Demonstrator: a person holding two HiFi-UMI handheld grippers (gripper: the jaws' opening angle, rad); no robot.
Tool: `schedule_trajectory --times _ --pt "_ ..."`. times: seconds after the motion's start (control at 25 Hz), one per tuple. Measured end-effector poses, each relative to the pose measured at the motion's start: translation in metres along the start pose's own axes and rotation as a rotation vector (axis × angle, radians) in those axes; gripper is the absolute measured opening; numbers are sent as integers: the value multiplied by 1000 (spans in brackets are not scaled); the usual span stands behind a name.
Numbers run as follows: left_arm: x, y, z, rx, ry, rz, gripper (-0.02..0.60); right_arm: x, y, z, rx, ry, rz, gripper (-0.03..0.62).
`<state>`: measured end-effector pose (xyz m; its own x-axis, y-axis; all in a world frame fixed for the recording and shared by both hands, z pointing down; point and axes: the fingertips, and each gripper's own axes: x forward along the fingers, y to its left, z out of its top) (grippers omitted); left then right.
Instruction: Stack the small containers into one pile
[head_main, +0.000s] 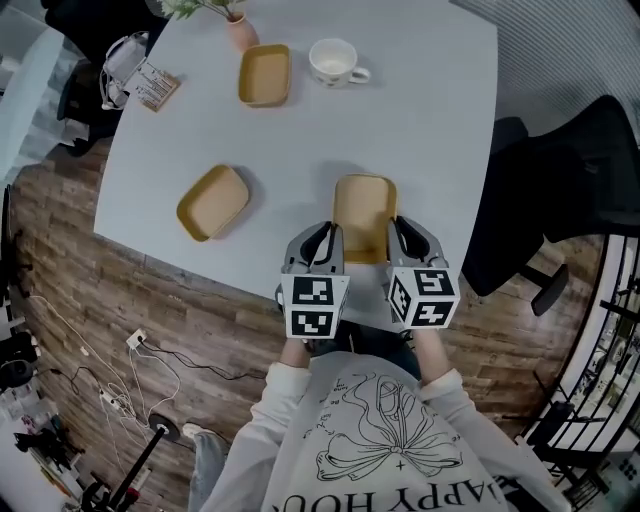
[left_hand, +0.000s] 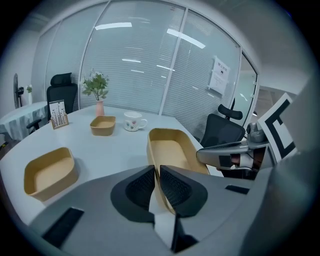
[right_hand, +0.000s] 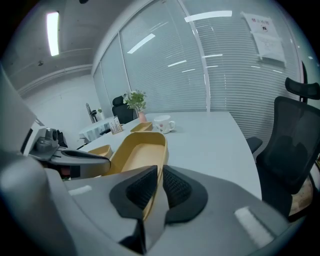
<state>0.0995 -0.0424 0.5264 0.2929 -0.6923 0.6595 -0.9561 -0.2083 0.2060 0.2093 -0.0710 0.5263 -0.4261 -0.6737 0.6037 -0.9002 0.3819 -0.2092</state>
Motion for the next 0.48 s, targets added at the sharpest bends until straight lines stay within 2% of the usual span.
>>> schedule_trajectory --times 0.48 --pt "-54 -17 19 -8 -115 121 35 -38 20 25 -46 -71 133 43"
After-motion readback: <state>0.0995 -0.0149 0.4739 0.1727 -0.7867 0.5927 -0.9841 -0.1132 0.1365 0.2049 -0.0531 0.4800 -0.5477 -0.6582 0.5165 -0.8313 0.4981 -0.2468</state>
